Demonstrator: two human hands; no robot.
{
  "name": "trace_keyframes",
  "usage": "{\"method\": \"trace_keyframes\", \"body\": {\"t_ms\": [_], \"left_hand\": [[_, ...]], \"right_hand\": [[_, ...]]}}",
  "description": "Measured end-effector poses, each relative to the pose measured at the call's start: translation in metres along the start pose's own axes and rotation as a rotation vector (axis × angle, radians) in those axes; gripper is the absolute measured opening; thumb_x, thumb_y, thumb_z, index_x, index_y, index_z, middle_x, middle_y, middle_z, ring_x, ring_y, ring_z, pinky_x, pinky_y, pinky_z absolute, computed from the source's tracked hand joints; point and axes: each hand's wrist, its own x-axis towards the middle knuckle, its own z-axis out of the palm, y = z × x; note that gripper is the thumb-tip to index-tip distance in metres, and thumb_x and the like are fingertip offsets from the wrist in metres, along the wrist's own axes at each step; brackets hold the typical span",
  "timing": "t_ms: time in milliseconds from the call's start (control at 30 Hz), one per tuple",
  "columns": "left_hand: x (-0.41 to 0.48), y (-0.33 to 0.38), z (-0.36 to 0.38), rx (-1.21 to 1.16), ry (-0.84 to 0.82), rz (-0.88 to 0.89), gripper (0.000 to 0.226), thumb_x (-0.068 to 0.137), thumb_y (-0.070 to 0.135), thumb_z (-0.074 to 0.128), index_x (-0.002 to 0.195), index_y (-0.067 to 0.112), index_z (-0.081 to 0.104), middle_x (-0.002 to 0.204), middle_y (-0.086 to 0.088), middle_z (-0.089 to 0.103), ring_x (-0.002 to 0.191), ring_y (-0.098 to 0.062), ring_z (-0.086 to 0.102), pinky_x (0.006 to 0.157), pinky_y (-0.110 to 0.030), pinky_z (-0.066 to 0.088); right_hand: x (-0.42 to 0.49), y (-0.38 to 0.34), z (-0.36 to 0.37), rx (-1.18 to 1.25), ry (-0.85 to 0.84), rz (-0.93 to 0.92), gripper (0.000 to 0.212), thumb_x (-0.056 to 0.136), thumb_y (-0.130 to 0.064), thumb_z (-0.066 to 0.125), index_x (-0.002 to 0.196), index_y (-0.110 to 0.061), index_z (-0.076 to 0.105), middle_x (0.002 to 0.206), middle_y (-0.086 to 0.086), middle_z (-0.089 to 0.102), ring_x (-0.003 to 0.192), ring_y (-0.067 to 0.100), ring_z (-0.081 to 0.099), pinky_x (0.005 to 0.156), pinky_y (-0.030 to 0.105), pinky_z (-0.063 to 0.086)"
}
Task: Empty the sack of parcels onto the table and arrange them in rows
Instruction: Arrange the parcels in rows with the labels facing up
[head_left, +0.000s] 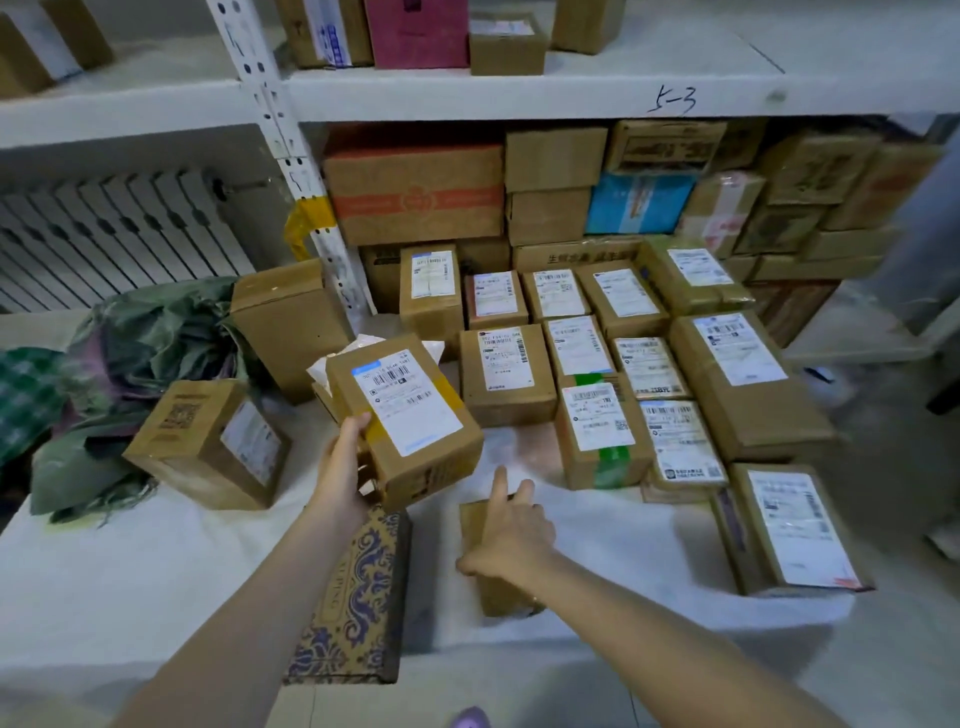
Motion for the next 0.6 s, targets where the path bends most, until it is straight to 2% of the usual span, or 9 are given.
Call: {"method": "trace_keyframes", "body": {"t_ms": [100, 167, 267, 333, 400, 467, 500, 533, 600], "left_hand": [[-0.004, -0.001, -0.001, 0.009, -0.022, -0.026, 0.046, 0.083, 0.047, 0.063, 0.121, 0.023, 0.057, 0.110, -0.006, 0.069, 0.105, -0.025, 0.063, 0.101, -0.046, 0.045], [-0.006, -0.004, 0.003, 0.050, -0.035, -0.025, 0.043, 0.084, 0.044, 0.064, 0.119, 0.021, 0.057, 0.107, -0.007, 0.070, 0.099, -0.025, 0.065, 0.096, -0.045, 0.049], [-0.010, -0.017, 0.019, 0.095, -0.095, -0.013, 0.028, 0.089, 0.039, 0.061, 0.110, 0.020, 0.061, 0.098, -0.008, 0.071, 0.086, -0.023, 0.067, 0.074, -0.037, 0.052], [-0.011, -0.030, 0.033, 0.107, -0.127, -0.044, 0.026, 0.089, 0.040, 0.060, 0.106, 0.020, 0.063, 0.098, -0.009, 0.072, 0.088, -0.026, 0.067, 0.080, -0.041, 0.052], [-0.012, -0.040, 0.048, 0.102, -0.171, -0.099, 0.033, 0.084, 0.044, 0.062, 0.106, 0.019, 0.066, 0.100, -0.009, 0.073, 0.092, -0.029, 0.067, 0.089, -0.044, 0.050], [-0.012, -0.053, 0.061, 0.122, -0.233, -0.145, 0.059, 0.067, 0.051, 0.069, 0.114, 0.016, 0.065, 0.103, -0.009, 0.071, 0.095, -0.030, 0.063, 0.086, -0.043, 0.046], [-0.012, -0.060, 0.065, 0.151, -0.252, -0.143, 0.069, 0.060, 0.051, 0.070, 0.117, 0.014, 0.064, 0.103, -0.011, 0.069, 0.095, -0.030, 0.061, 0.082, -0.042, 0.044], [-0.012, -0.068, 0.070, 0.179, -0.259, -0.141, 0.071, 0.059, 0.050, 0.070, 0.119, 0.013, 0.063, 0.104, -0.013, 0.068, 0.095, -0.030, 0.061, 0.079, -0.041, 0.044], [-0.013, -0.083, 0.072, 0.184, -0.248, -0.175, 0.055, 0.075, 0.047, 0.065, 0.119, 0.014, 0.063, 0.109, -0.014, 0.070, 0.099, -0.032, 0.065, 0.081, -0.041, 0.050]], "right_hand": [[0.013, 0.031, -0.034, 0.392, 0.001, 0.044, 0.106, 0.061, -0.039, 0.083, 0.139, -0.013, 0.016, 0.137, 0.013, 0.030, 0.122, 0.031, 0.047, 0.097, 0.036, 0.045], [0.025, 0.056, -0.070, 0.674, 0.007, 0.058, 0.090, 0.063, -0.030, 0.083, 0.134, -0.012, 0.030, 0.132, 0.008, 0.047, 0.117, 0.026, 0.051, 0.099, 0.036, 0.045], [0.028, 0.087, -0.119, 1.036, -0.039, 0.020, 0.066, 0.068, -0.025, 0.076, 0.126, -0.014, 0.046, 0.114, 0.005, 0.067, 0.103, 0.022, 0.064, 0.090, 0.039, 0.052], [0.026, 0.104, -0.139, 1.182, -0.008, 0.004, 0.057, 0.072, -0.024, 0.073, 0.124, -0.018, 0.052, 0.107, 0.005, 0.071, 0.099, 0.023, 0.067, 0.078, 0.036, 0.053], [0.027, 0.116, -0.149, 1.250, 0.025, 0.000, 0.064, 0.067, -0.029, 0.074, 0.127, -0.018, 0.053, 0.108, 0.005, 0.072, 0.100, 0.023, 0.067, 0.073, 0.034, 0.051], [0.029, 0.127, -0.152, 1.363, 0.059, -0.007, 0.067, 0.066, -0.032, 0.073, 0.129, -0.018, 0.054, 0.110, 0.006, 0.072, 0.102, 0.023, 0.068, 0.078, 0.035, 0.053], [0.030, 0.132, -0.152, 1.447, 0.073, -0.004, 0.061, 0.072, -0.031, 0.072, 0.129, -0.017, 0.055, 0.113, 0.007, 0.071, 0.105, 0.023, 0.067, 0.085, 0.038, 0.054], [0.031, 0.137, -0.153, 1.521, 0.078, 0.002, 0.052, 0.080, -0.029, 0.068, 0.128, -0.015, 0.057, 0.115, 0.008, 0.071, 0.107, 0.024, 0.066, 0.092, 0.041, 0.052], [0.033, 0.147, -0.153, 1.635, 0.056, 0.004, 0.039, 0.090, -0.025, 0.059, 0.127, -0.013, 0.059, 0.119, 0.010, 0.069, 0.112, 0.027, 0.064, 0.101, 0.046, 0.046]]}}
